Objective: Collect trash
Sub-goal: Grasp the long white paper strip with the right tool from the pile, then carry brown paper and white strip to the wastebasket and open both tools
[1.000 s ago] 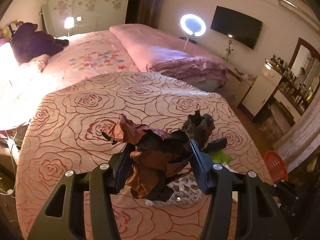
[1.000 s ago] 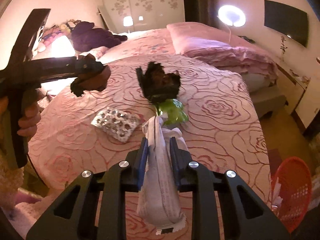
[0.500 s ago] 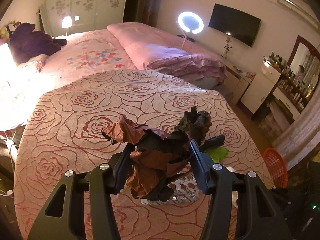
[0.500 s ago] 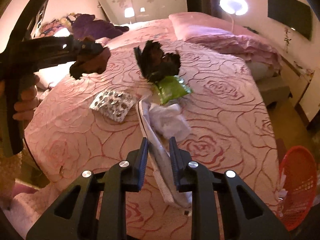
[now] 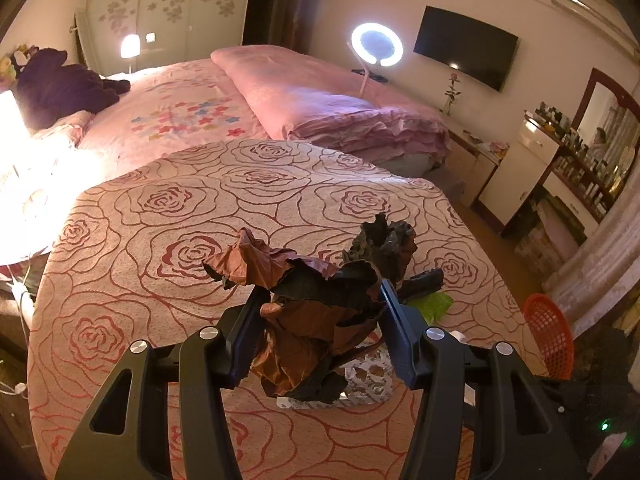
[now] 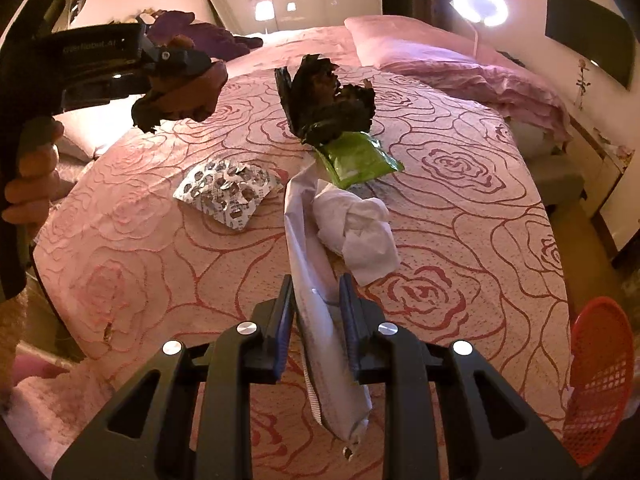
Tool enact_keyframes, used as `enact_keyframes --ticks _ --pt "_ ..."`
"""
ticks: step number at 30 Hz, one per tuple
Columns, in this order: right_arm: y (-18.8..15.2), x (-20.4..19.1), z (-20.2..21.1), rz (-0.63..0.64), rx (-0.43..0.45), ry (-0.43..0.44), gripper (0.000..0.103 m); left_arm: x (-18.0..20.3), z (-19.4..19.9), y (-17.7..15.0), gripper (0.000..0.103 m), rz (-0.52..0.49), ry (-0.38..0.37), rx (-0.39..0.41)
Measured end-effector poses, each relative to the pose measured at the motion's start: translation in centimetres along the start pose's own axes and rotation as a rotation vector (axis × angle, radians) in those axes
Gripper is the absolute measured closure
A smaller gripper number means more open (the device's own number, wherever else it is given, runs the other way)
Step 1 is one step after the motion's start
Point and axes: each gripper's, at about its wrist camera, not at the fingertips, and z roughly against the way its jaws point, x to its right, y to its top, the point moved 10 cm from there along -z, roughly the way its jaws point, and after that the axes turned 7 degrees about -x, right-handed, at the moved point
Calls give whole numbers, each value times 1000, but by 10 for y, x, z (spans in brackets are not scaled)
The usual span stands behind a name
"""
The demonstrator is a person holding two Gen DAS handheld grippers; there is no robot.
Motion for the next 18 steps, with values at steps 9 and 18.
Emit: enact_keyframes --ticks 9,18 --pt "14 -7 24 -38 59 88 87 6 8 4 51 -11 -8 17" --pt "38 11 64 -81 175 61 87 30 13 6 51 -47 -36 24"
